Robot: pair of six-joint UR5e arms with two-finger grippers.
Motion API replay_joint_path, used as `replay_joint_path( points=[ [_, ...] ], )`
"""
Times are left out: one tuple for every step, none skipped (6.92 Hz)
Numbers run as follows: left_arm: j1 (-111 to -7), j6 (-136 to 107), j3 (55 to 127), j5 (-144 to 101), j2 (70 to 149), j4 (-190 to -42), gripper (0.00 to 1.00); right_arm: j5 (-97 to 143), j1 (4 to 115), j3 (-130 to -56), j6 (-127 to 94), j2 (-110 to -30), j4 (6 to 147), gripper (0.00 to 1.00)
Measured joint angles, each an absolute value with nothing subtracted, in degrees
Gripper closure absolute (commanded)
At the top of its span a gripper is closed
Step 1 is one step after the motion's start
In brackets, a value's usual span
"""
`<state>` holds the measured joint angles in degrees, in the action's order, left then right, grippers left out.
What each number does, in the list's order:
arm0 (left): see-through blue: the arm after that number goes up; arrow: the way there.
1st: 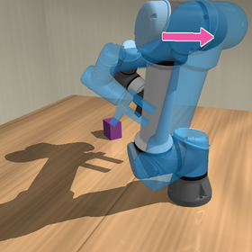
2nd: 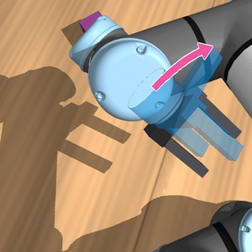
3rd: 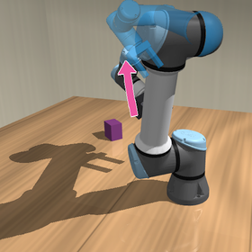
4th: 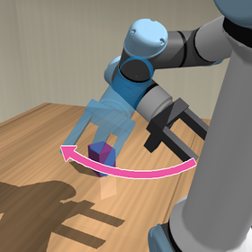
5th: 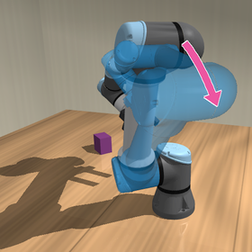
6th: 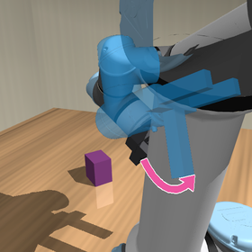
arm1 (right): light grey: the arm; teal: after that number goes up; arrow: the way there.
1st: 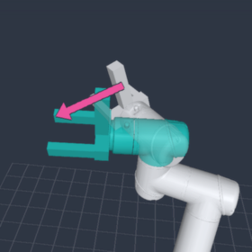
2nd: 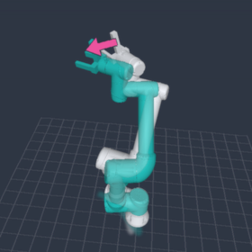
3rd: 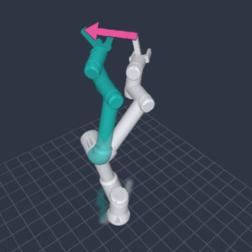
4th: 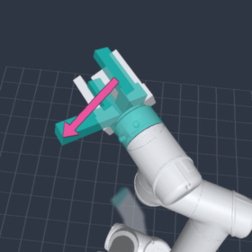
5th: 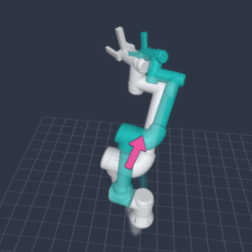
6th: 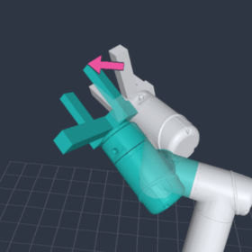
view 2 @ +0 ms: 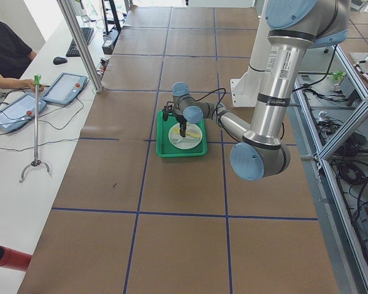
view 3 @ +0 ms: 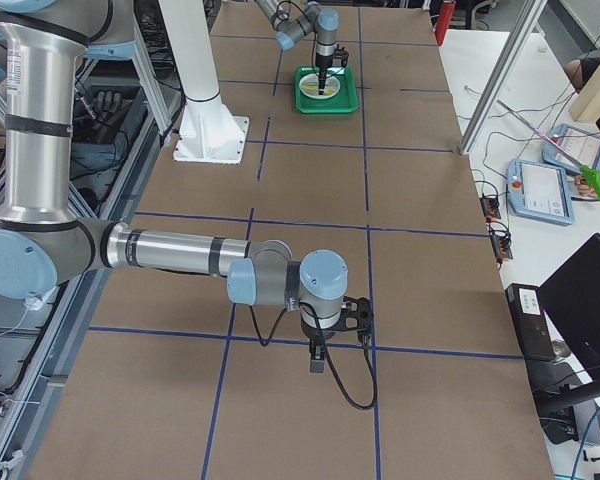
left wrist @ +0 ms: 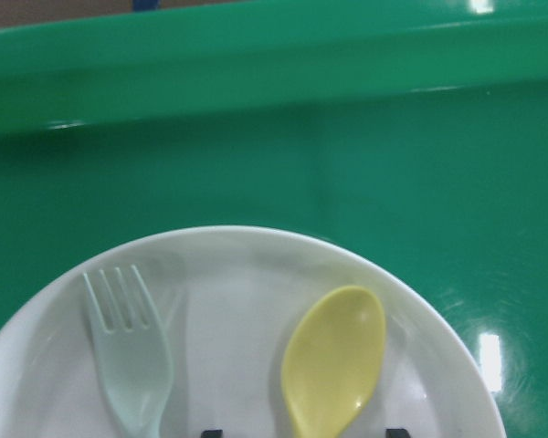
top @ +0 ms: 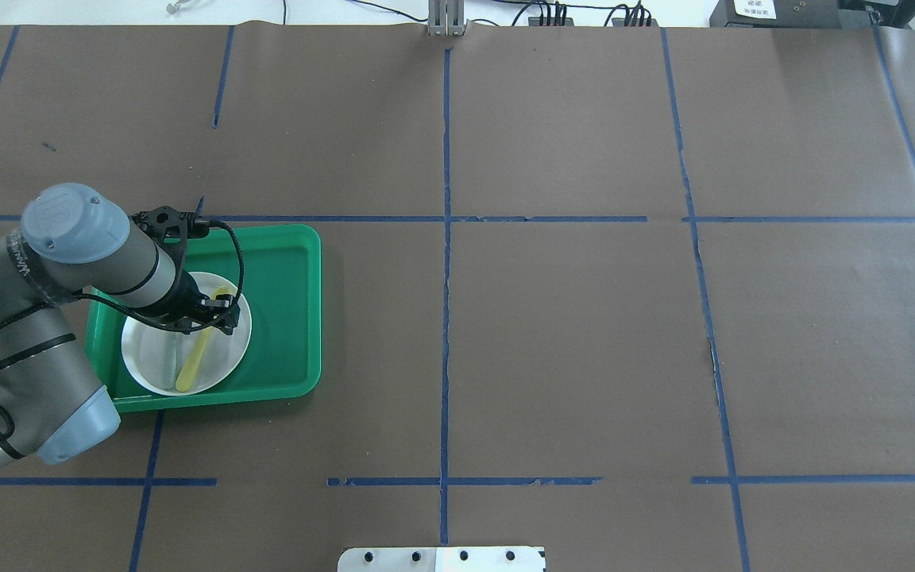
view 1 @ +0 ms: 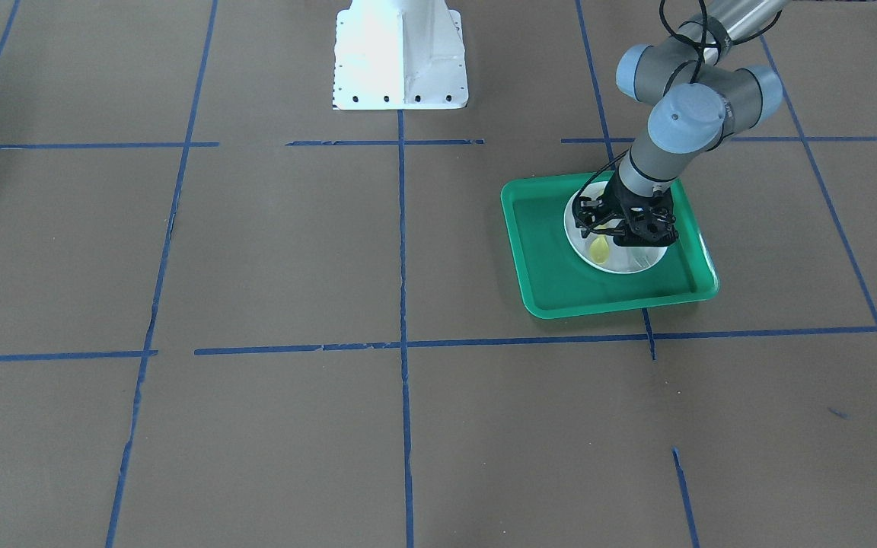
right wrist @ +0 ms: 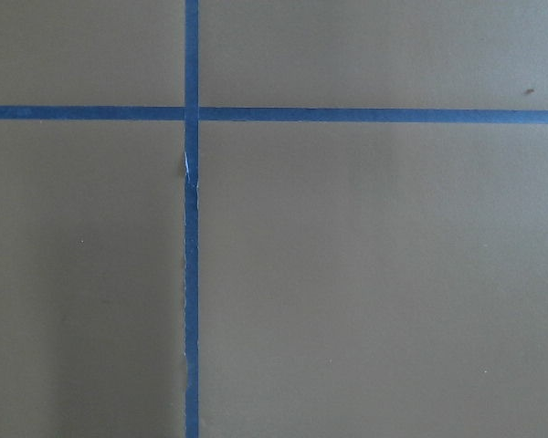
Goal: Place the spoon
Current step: 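Lower the left gripper and close it on the yellow spoon's handle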
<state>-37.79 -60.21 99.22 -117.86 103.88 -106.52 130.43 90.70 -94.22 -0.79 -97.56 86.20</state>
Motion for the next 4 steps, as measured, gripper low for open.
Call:
replay_joint_path(
  points=[
    [-37.71,-60.21,99.3,-117.86,103.87,-106.52,0.42,130.43,90.7,-94.22,-0.77,-97.56,86.21,0.0],
    [-37.66,-60.2,99.39,-117.86,103.79,-106.52,0.5,130.43,90.7,-94.22,-0.75,-97.56,86.22,0.0],
    [-37.64,-60.2,99.44,-117.86,103.69,-106.52,0.61,130.43,90.7,-94.22,-0.77,-97.56,86.22,0.0],
    [-37.62,-60.17,99.52,-117.86,103.61,-106.52,0.76,130.43,90.7,-94.22,-0.78,-97.56,86.22,0.0]
  ],
)
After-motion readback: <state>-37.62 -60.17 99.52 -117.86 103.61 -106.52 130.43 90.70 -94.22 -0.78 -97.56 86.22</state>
